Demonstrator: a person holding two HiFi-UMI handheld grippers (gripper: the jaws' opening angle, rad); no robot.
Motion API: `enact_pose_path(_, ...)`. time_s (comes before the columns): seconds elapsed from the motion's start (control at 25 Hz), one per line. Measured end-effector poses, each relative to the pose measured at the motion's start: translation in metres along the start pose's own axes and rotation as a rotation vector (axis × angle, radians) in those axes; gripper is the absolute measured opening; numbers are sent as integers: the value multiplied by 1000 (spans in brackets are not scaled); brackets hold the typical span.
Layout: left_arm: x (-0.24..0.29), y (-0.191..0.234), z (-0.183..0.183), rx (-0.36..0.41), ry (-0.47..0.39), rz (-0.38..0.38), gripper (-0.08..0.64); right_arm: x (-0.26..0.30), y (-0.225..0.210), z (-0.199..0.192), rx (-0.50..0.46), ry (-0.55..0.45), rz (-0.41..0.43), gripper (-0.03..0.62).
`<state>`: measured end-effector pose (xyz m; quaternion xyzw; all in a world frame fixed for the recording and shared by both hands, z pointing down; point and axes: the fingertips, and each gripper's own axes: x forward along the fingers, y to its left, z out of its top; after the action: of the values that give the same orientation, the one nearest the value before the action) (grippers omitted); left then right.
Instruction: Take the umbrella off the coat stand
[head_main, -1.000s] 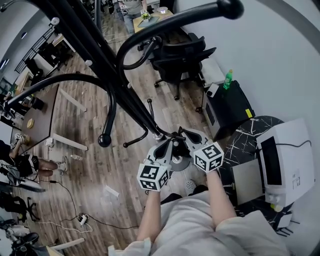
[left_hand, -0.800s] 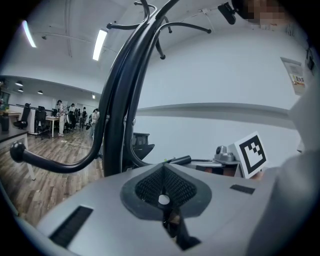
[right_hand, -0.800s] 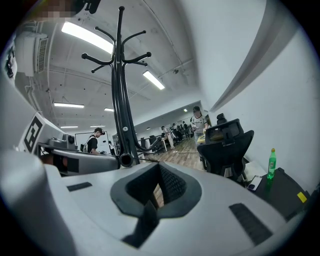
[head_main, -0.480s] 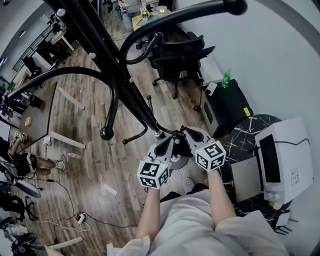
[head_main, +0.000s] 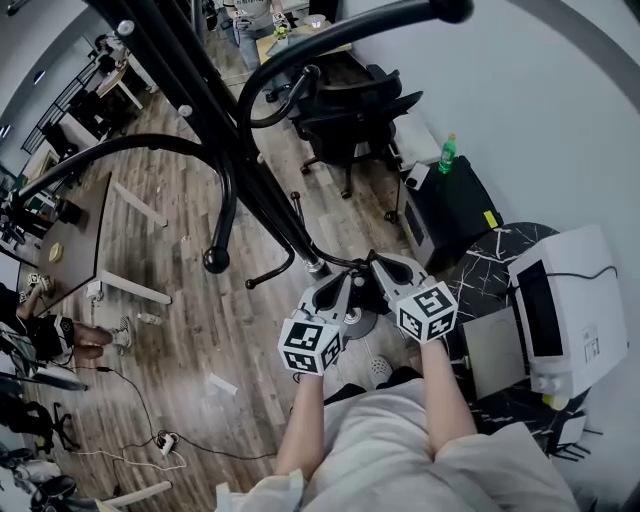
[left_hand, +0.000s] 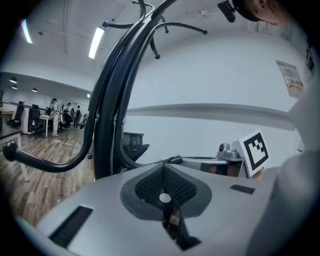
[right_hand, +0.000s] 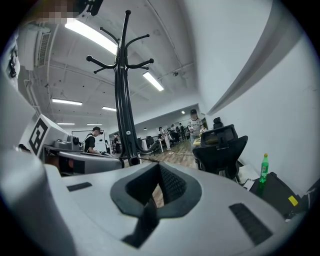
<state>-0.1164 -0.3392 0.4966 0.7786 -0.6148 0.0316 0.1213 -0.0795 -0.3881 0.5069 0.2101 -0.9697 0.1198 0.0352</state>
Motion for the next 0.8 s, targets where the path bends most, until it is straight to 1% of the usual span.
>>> enact_pose_path(0.52, -9, -19, 1, 6, -11, -62, 21, -22, 8, 8, 8, -35, -40, 8)
enact_pose_path(0.72, -17, -21, -4, -3, -2, -75, 21, -30, 17, 2, 11, -30, -60, 8)
enact_pose_path(0.8, -24, -22, -8, -7, -2, -72, 21, -35, 25, 0, -2, -21, -64, 8)
